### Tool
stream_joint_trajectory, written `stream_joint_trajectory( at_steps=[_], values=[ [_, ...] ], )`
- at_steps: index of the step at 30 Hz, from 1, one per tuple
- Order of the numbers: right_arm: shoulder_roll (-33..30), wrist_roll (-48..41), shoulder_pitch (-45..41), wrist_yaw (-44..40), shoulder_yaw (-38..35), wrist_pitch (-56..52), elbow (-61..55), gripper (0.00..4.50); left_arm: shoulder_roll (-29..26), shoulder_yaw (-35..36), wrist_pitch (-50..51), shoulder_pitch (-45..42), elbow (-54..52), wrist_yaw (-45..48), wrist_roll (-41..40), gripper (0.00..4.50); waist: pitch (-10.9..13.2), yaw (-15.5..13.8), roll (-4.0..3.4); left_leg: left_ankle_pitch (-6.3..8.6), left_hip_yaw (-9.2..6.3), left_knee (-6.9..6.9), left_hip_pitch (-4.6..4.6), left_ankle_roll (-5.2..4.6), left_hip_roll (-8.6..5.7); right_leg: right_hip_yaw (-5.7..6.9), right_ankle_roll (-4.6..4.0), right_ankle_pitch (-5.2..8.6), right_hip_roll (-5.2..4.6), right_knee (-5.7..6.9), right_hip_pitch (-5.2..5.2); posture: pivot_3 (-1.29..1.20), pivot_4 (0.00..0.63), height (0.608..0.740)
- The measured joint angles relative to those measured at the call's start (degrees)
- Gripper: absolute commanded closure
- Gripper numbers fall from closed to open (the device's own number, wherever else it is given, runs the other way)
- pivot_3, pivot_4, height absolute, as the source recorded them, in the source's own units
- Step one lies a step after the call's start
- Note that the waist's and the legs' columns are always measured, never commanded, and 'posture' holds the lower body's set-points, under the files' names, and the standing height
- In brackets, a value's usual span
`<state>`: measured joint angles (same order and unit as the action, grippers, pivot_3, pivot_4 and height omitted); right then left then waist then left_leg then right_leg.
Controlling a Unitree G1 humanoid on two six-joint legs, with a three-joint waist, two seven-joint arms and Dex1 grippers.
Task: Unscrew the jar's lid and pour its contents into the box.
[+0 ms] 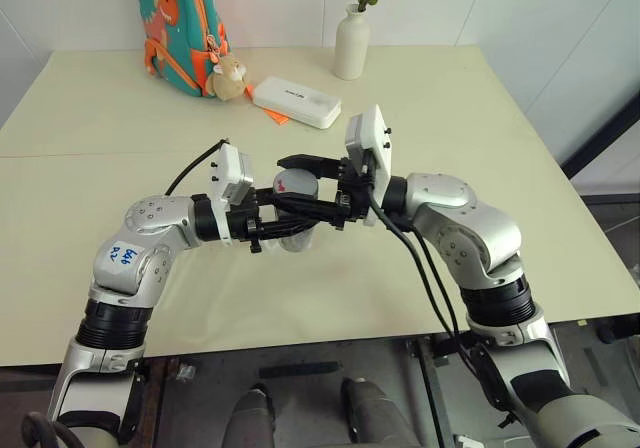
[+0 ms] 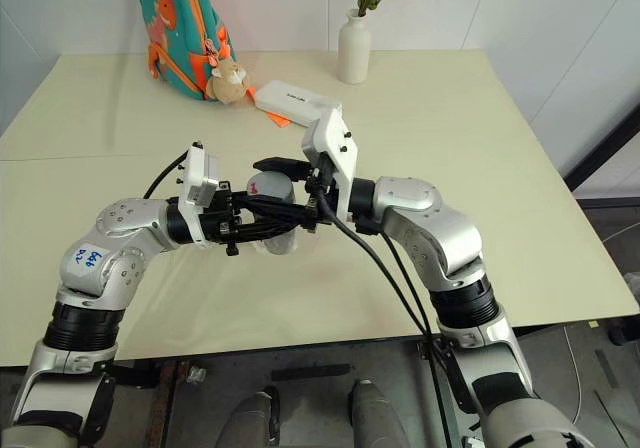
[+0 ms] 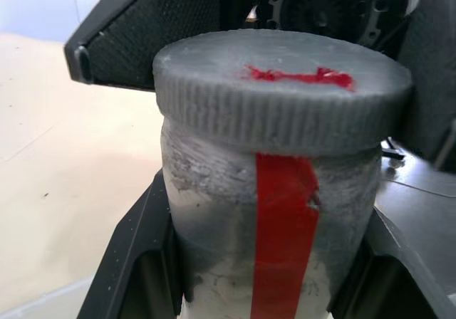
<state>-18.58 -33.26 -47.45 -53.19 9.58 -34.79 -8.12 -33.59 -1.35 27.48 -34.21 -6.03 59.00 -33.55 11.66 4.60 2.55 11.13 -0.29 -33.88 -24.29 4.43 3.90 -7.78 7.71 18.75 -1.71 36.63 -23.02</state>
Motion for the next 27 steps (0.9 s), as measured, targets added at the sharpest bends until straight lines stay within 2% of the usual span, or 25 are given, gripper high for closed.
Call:
stream_joint_trajectory(
  at_steps=[8, 18, 21, 23, 24, 27],
  values=[
    [-1.89, -2.02, -6.66, -14.15, 1.06, 2.43, 7.19, 1.63, -1.20, -0.36, 0.09, -4.40, 3.81, 11.96, -1.97, 2.53, 0.03, 0.20, -0.06, 0.00, -0.02, -0.02, 0.02, 0.00, 0.01, 0.00, 0.02, 0.03, 0.04, 0.10, -0.01, 0.00, 0.150, 0.740],
    [-1.88, -2.00, -7.38, -17.25, 1.33, 3.35, 8.66, 1.63, -1.34, -1.03, -0.44, -5.36, 4.91, 14.57, -1.78, 2.53, 0.04, 0.17, -0.07, 0.00, -0.03, -0.04, 0.01, 0.00, 0.01, 0.00, 0.01, 0.05, 0.04, 0.20, -0.05, 0.00, 0.150, 0.740],
    [-2.20, -2.12, -7.04, -17.03, 0.89, 3.06, 8.60, 0.88, -1.38, -0.38, -0.64, -5.36, 5.47, 14.39, -1.85, 2.53, 0.04, 0.14, -0.07, 0.00, -0.03, -0.07, 0.01, 0.00, 0.01, 0.00, 0.00, 0.05, 0.04, 0.22, -0.06, 0.00, 0.150, 0.740],
    [-3.17, -2.11, -6.07, -16.64, -0.67, 2.31, 8.83, 0.20, -2.02, 1.77, -0.83, -5.34, 6.85, 14.09, -1.85, 2.53, 0.04, 0.12, -0.07, 0.00, -0.03, -0.11, 0.01, 0.00, 0.01, -0.01, 0.00, 0.05, 0.04, 0.24, -0.06, 0.00, 0.150, 0.740],
    [-3.17, -2.11, -5.89, -16.31, -1.28, 2.26, 8.92, 0.03, -2.14, 2.52, -0.83, -5.34, 6.94, 13.95, -1.87, 2.53, 0.04, 0.16, -0.07, 0.00, -0.03, -0.10, 0.00, 0.00, 0.01, -0.01, 0.00, 0.05, 0.04, 0.24, -0.06, 0.00, 0.150, 0.740],
    [-2.26, -2.11, -5.89, -15.15, -2.25, 2.43, 8.96, 0.03, -1.89, 2.81, -0.83, -5.24, 6.84, 13.84, -2.01, 2.53, 0.05, 0.17, -0.08, 0.00, -0.03, -0.10, 0.01, 0.00, 0.01, -0.01, 0.00, 0.06, 0.04, 0.27, -0.08, 0.00, 0.150, 0.740]
  ],
)
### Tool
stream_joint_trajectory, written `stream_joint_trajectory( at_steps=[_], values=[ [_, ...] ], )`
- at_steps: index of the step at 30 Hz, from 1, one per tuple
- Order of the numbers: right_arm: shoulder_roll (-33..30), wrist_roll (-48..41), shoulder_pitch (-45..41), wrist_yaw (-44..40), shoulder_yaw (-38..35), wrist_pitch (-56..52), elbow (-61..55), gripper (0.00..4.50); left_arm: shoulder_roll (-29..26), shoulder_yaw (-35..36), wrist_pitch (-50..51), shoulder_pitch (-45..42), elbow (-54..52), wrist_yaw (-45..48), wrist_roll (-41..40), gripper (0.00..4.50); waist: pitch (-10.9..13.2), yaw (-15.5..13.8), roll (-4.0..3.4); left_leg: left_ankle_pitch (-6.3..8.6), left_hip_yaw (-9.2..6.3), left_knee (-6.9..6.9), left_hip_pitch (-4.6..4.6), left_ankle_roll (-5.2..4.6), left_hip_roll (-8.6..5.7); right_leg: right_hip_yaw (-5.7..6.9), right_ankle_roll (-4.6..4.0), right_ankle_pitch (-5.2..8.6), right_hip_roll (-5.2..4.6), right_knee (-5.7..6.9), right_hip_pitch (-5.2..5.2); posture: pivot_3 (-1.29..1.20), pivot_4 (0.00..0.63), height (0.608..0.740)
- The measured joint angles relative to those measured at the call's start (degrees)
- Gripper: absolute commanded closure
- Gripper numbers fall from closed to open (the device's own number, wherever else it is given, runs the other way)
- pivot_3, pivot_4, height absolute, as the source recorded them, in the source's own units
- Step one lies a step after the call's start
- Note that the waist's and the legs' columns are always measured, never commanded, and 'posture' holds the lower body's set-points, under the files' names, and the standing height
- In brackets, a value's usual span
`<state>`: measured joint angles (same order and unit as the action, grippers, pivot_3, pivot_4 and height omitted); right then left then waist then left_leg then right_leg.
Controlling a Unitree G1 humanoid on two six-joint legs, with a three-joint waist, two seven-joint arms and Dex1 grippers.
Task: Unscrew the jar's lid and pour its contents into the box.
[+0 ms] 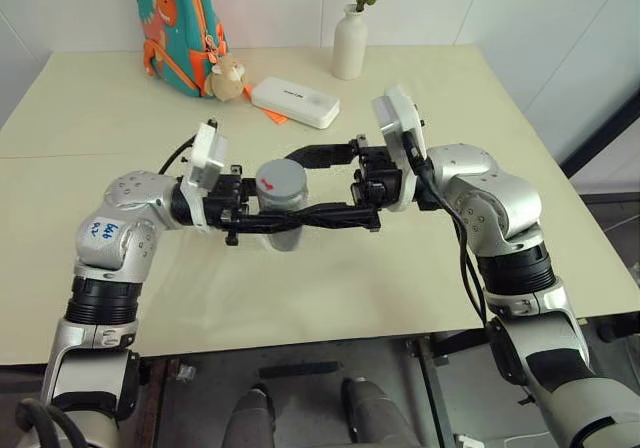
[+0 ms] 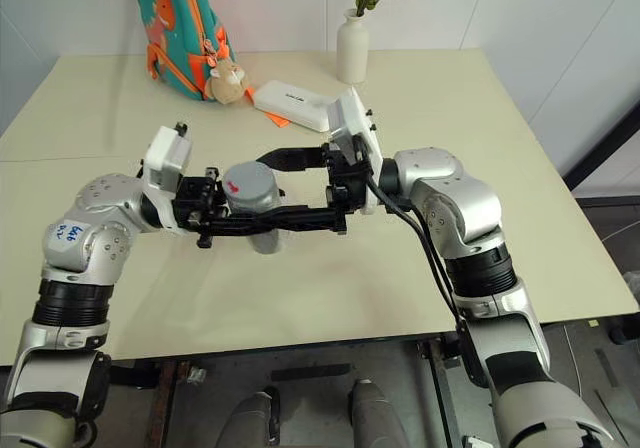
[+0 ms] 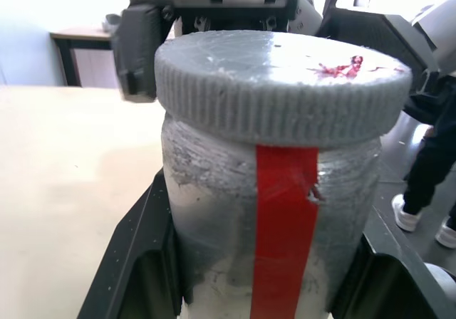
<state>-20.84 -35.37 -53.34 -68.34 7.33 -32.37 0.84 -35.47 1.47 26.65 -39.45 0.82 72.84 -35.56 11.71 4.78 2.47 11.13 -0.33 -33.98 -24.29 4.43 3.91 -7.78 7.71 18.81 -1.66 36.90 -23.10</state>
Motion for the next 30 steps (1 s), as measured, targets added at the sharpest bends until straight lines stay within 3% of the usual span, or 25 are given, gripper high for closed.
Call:
stream_joint_trajectory(
  at_steps=[9, 15, 30],
  values=[
    [1.83, 0.90, -0.02, 4.88, -1.81, 2.19, -1.36, 0.03, 0.13, 0.18, 0.05, 2.05, -0.82, -1.00, -0.02, 2.53, 0.00, 0.01, -0.01, 0.00, 0.00, 0.00, 0.00, 0.00, 0.00, -0.01, 0.00, 0.00, 0.00, 0.02, -0.02, 0.00, 0.150, 0.740],
    [4.44, 1.72, 0.46, 8.56, 1.80, 0.39, -6.29, 0.03, 0.79, 0.13, -0.56, 2.04, -0.83, -1.82, 0.11, 2.53, 0.01, 0.01, -0.01, 0.00, 0.00, 0.01, -0.01, 0.00, 0.00, -0.01, -0.02, 0.01, 0.00, 0.05, -0.05, 0.00, 0.150, 0.740],
    [6.09, 7.21, -0.61, 13.43, 4.08, 0.30, -2.91, 0.03, 1.15, -0.15, -1.38, 2.04, -0.44, -3.21, 0.68, 2.53, 0.01, -0.01, -0.01, -0.01, 0.01, 0.01, -0.02, 0.01, 0.00, -0.01, -0.02, 0.02, 0.00, 0.07, -0.08, 0.00, 0.150, 0.740]
  ],
)
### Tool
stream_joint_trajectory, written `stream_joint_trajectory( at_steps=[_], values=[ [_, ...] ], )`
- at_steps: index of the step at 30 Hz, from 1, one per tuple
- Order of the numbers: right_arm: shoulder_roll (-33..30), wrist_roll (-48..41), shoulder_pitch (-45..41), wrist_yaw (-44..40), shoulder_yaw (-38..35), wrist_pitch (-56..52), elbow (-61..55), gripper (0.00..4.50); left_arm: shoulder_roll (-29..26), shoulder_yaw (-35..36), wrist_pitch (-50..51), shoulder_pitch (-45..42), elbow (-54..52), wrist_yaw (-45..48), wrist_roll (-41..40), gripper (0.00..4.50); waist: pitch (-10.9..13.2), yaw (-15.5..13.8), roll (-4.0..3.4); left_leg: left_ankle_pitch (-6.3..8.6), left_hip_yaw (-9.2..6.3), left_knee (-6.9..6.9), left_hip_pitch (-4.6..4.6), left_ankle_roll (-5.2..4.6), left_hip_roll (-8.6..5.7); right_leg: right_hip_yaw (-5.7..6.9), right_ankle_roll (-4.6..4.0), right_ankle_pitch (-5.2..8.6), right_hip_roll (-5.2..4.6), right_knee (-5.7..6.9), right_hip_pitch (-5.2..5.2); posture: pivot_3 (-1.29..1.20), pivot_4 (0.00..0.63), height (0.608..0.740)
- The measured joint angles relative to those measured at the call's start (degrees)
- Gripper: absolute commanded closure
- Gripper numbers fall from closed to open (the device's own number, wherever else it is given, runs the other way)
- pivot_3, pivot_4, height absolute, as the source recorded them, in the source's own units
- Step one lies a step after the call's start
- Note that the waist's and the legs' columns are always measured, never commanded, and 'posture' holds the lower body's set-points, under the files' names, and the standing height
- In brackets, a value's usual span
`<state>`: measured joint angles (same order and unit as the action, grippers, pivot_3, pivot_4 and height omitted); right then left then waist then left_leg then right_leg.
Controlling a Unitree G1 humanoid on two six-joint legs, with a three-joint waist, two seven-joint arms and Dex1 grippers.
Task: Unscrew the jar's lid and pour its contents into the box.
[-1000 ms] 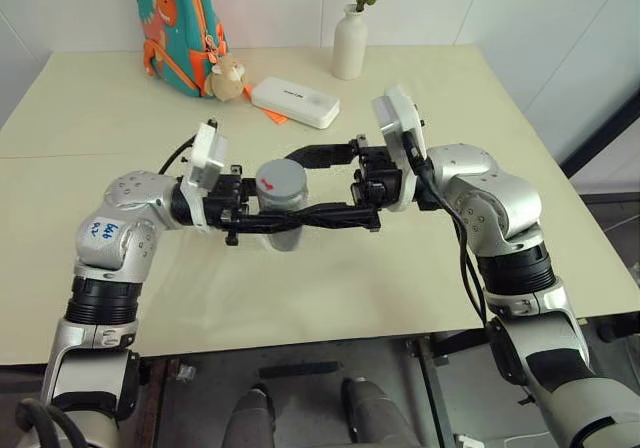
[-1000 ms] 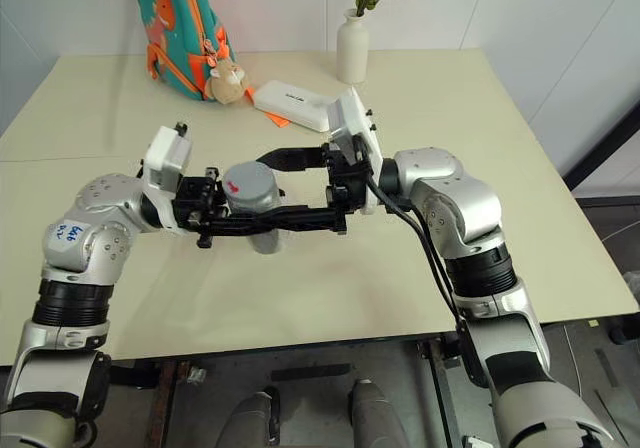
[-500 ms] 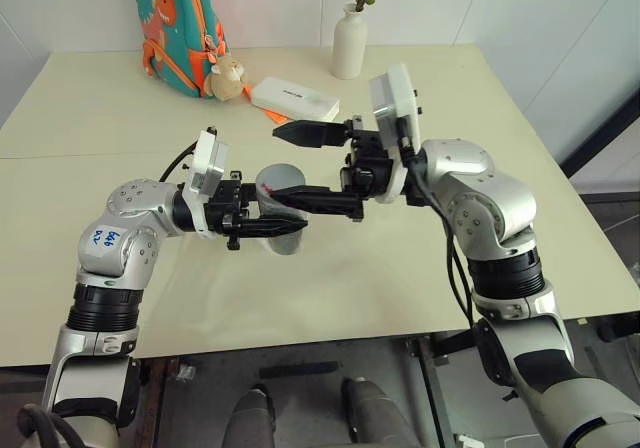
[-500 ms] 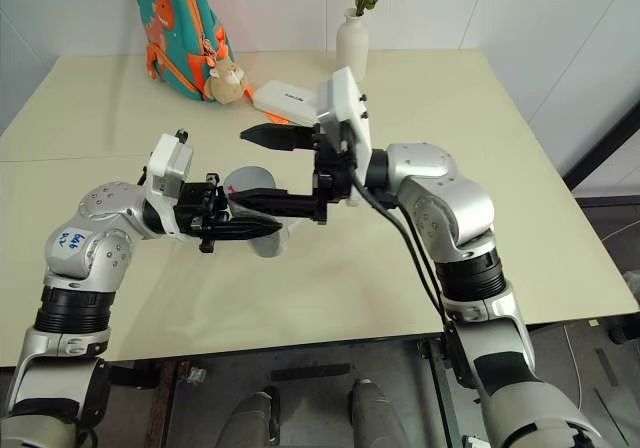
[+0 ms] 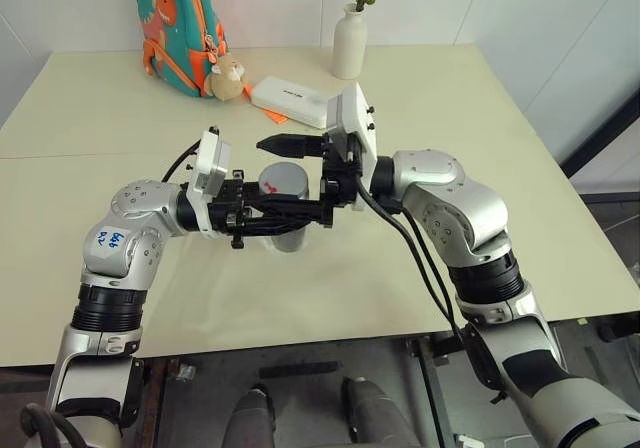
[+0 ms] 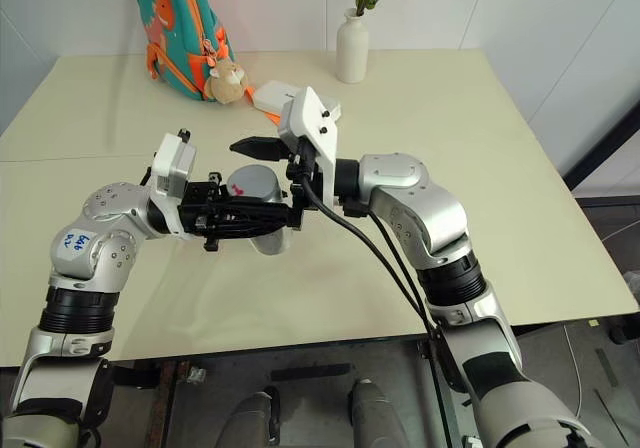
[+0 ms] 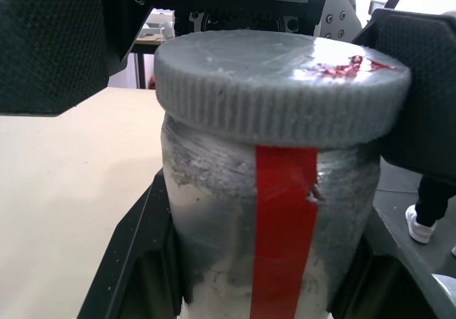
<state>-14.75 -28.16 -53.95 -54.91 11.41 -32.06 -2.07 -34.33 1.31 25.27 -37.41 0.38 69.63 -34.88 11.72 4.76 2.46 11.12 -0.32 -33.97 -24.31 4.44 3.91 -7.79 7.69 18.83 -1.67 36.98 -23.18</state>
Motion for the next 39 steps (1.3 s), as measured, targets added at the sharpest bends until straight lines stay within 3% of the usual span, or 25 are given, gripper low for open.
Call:
stream_joint_trajectory(
  at_steps=[4, 10, 17, 27, 31, 39],
  values=[
    [-1.63, 0.07, -0.88, -1.38, 0.00, 0.45, 0.53, 0.03, 0.01, 0.00, -0.12, -0.04, 0.04, -0.36, 0.17, 2.53, 0.00, -0.04, 0.00, 0.00, 0.00, 0.00, -0.02, 0.00, 0.00, 0.00, 0.00, 0.00, 0.00, -0.01, -0.01, 0.00, 0.150, 0.740],
    [-8.90, -1.05, -0.76, -5.77, -1.10, 1.88, 1.06, 0.03, 0.01, 0.42, -0.23, 0.27, 0.73, -1.64, 1.11, 2.53, 0.00, -0.07, 0.00, 0.00, 0.00, 0.00, -0.03, 0.00, 0.00, 0.00, 0.00, 0.00, 0.00, -0.03, -0.01, 0.00, 0.150, 0.740],
    [-15.95, -0.88, 2.73, -7.59, -8.00, 2.93, 4.42, 0.03, -0.11, 0.58, -0.72, 2.12, 0.03, 0.37, 1.09, 2.53, 0.00, 0.06, 0.00, 0.00, 0.02, 0.01, -0.04, 0.00, 0.00, -0.06, 0.00, 0.00, 0.02, -0.03, -0.04, 0.00, 0.150, 0.740],
    [-10.40, -9.27, 3.11, -8.24, -8.09, -3.29, -2.43, 0.03, -0.27, 0.61, -0.97, 2.07, 0.16, 0.59, 1.13, 2.53, 0.05, -0.02, -0.07, 0.00, 0.08, -0.04, -0.06, 0.00, 0.00, -0.20, 0.02, 0.01, 0.06, 0.10, -0.15, 0.00, 0.150, 0.740],
    [-5.39, -8.16, 1.25, -4.19, -5.18, -4.13, -3.13, 0.03, -0.13, 0.50, -1.03, 1.71, 0.25, 0.55, 1.26, 2.53, 0.05, 0.17, -0.08, 0.00, 0.09, -0.05, -0.07, 0.01, 0.00, -0.22, 0.02, 0.01, 0.06, 0.23, -0.25, 0.00, 0.150, 0.740],
    [-1.50, -2.88, -1.05, -0.08, 0.73, -4.34, -1.88, 0.03, 0.47, 0.31, -1.79, 1.06, 0.66, 0.53, 1.46, 2.53, 0.05, -0.03, -0.08, -0.01, 0.10, -0.07, -0.11, 0.01, 0.00, -0.22, -0.02, 0.04, 0.07, 0.30, -0.29, 0.00, 0.150, 0.740]
  ],
)
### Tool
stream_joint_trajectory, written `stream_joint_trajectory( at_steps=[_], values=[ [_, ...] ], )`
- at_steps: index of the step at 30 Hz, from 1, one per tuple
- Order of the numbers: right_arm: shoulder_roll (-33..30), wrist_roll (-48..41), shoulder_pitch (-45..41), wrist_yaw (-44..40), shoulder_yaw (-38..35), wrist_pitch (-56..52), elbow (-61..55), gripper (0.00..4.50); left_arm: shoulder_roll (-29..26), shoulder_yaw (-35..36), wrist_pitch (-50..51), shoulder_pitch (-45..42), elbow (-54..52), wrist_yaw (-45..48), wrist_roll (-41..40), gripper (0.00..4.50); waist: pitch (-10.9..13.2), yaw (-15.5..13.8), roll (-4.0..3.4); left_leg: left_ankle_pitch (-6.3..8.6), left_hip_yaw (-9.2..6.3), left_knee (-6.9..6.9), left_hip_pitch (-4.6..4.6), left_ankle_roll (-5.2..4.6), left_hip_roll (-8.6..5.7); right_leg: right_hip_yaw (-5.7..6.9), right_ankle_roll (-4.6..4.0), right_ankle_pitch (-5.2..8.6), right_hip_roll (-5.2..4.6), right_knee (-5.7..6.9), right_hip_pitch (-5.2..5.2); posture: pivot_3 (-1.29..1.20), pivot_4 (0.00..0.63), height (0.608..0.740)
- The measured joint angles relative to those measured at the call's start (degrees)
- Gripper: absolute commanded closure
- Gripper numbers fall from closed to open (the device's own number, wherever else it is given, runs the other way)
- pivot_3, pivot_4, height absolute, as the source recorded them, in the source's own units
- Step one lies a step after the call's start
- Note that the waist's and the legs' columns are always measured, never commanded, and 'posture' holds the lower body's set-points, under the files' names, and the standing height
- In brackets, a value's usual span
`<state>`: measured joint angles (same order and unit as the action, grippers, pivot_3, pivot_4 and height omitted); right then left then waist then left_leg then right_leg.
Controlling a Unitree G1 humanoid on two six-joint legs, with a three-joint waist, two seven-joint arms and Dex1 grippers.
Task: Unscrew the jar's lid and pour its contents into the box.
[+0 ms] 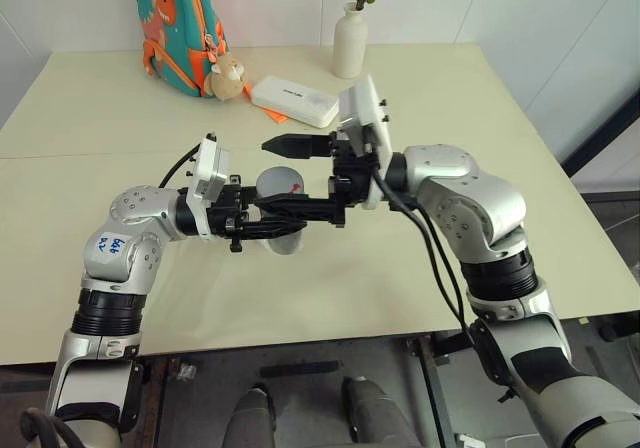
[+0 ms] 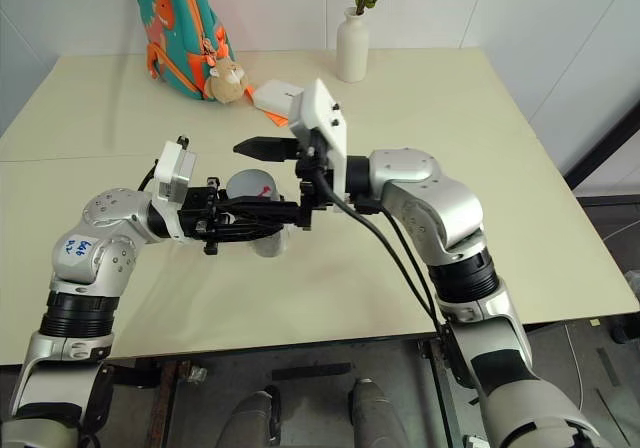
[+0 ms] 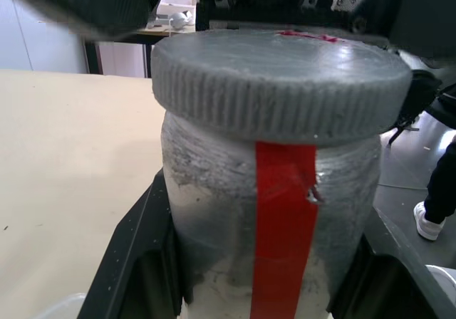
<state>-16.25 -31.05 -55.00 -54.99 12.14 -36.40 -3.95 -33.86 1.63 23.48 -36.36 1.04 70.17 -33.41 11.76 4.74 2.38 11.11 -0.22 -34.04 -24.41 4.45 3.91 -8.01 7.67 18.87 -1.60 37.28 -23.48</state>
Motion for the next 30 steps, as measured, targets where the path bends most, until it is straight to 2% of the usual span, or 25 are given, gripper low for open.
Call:
stream_joint_trajectory(
  at_steps=[11, 17, 23, 30],
  values=[
    [0.87, 2.93, -2.18, 0.84, 0.85, 0.37, 3.71, 0.03, 0.12, -0.25, -0.26, -0.82, 0.92, -0.59, 0.09, 2.53, 0.00, 0.05, 0.00, -0.01, 0.00, 0.00, 0.00, 0.01, 0.00, 0.00, 0.00, 0.02, 0.01, 0.08, -0.05, 0.00, 0.150, 0.740],
    [-4.05, 0.06, -0.06, -1.69, -2.06, 0.07, 2.32, 0.03, 0.08, 0.12, -0.26, -1.10, 1.61, -1.40, 0.11, 2.53, 0.00, -0.01, 0.00, -0.01, 0.00, 0.00, -0.01, 0.01, 0.00, 0.00, 0.01, 0.03, 0.01, 0.06, -0.04, 0.00, 0.150, 0.740],
    [-10.96, -1.11, 4.18, -4.44, -8.86, 2.02, 4.24, 0.03, 0.02, 0.03, -0.43, -1.04, 1.65, -0.85, 0.23, 2.53, 0.00, -0.03, 0.00, -0.01, 0.01, -0.02, -0.02, 0.01, -0.01, -0.03, 0.02, 0.04, 0.01, 0.05, -0.03, 0.00, 0.150, 0.740],
    [-12.12, -4.13, 5.43, -6.51, -10.58, 0.68, 2.81, 0.03, 0.02, 0.02, -0.44, -1.04, 1.64, -0.55, 0.24, 2.53, 0.01, 0.23, -0.01, -0.01, 0.02, 0.01, 0.01, 0.01, 0.01, -0.09, 0.05, 0.06, 0.06, 0.11, -0.06, 0.00, 0.150, 0.740]
  ],
)
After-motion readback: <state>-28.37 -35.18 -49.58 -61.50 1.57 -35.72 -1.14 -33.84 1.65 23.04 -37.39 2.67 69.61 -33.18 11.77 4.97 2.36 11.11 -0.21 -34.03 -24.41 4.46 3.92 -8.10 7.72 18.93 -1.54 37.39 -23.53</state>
